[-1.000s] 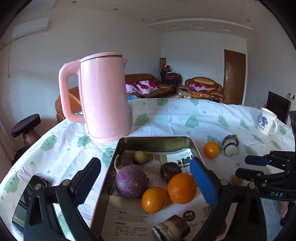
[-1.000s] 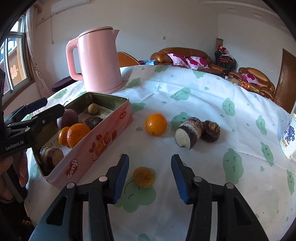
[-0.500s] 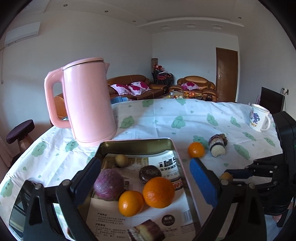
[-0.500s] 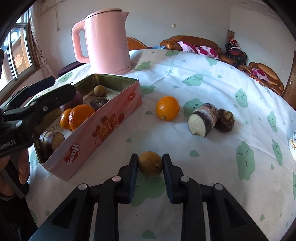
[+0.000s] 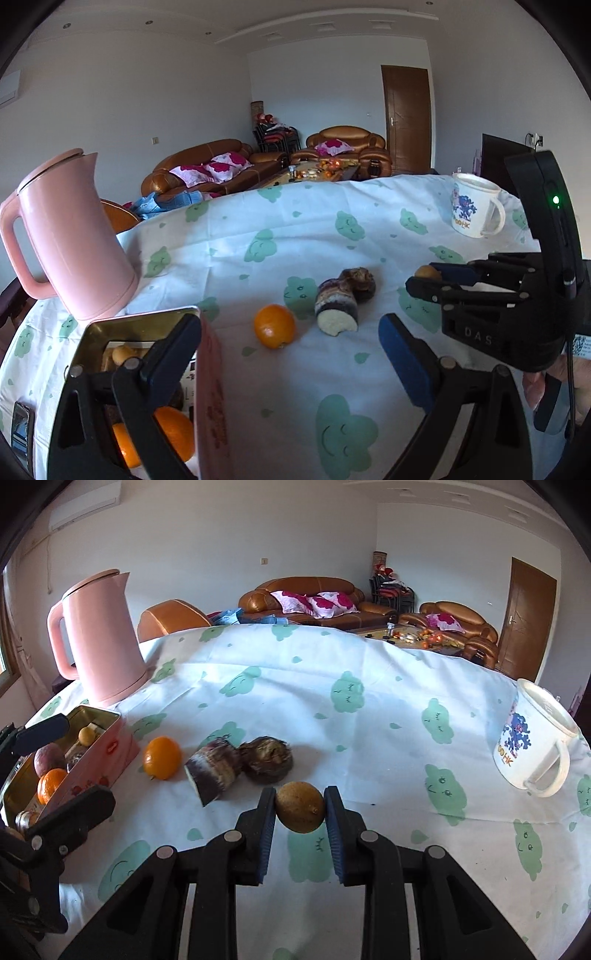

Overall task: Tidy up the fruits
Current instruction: 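Close the left gripper on the striped taro root while the right gripper holds the brown fruit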

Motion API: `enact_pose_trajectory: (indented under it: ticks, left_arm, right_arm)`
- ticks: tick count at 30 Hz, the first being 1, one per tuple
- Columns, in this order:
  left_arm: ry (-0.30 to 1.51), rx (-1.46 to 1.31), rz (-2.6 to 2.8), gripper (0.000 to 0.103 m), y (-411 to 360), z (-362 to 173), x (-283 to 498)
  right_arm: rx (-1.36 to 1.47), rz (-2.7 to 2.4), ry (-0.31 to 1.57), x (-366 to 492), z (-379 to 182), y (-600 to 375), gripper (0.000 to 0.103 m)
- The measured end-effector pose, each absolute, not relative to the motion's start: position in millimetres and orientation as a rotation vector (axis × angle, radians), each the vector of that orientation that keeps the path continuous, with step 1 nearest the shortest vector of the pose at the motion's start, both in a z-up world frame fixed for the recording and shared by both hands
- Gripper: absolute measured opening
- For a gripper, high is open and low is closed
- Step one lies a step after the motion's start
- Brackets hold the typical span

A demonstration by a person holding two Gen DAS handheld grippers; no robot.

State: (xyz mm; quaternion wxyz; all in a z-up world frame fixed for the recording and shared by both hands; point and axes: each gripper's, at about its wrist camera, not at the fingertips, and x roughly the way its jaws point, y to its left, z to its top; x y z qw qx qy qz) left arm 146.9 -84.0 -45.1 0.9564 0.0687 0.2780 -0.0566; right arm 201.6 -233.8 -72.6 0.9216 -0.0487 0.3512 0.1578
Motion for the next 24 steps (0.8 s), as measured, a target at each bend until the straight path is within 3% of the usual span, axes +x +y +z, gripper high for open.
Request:
enact_pose_trajectory:
  ticks: [4, 10, 12, 17, 24]
  left_arm:
    - [0.604, 0.146, -0.135, 0.098, -101, -51, 165]
    - [0.678, 0.161, -0.149, 0.085, -118, -69, 196]
    - [0.702, 0.162, -0.156, 0.072, -121, -73, 204]
    - [0.766, 0.163, -0.188, 0.058, -126, -83, 220]
    - [0.805, 0.175, -0.214, 0.055, -132, -89, 229]
  right_arm:
    - [-0.071, 0.303, 0.715, 206, -72, -246, 0.028]
    - [-0.030, 0.302, 0.718, 210, -73, -258, 0.028]
    - [-0.026, 0.300, 0.717, 211, -73, -260, 0.028]
    - [-0.027, 0.302, 0.717, 212, -74, -259, 0.028]
    - [-0.025, 0.304, 0.715, 211, -73, -259, 0.028]
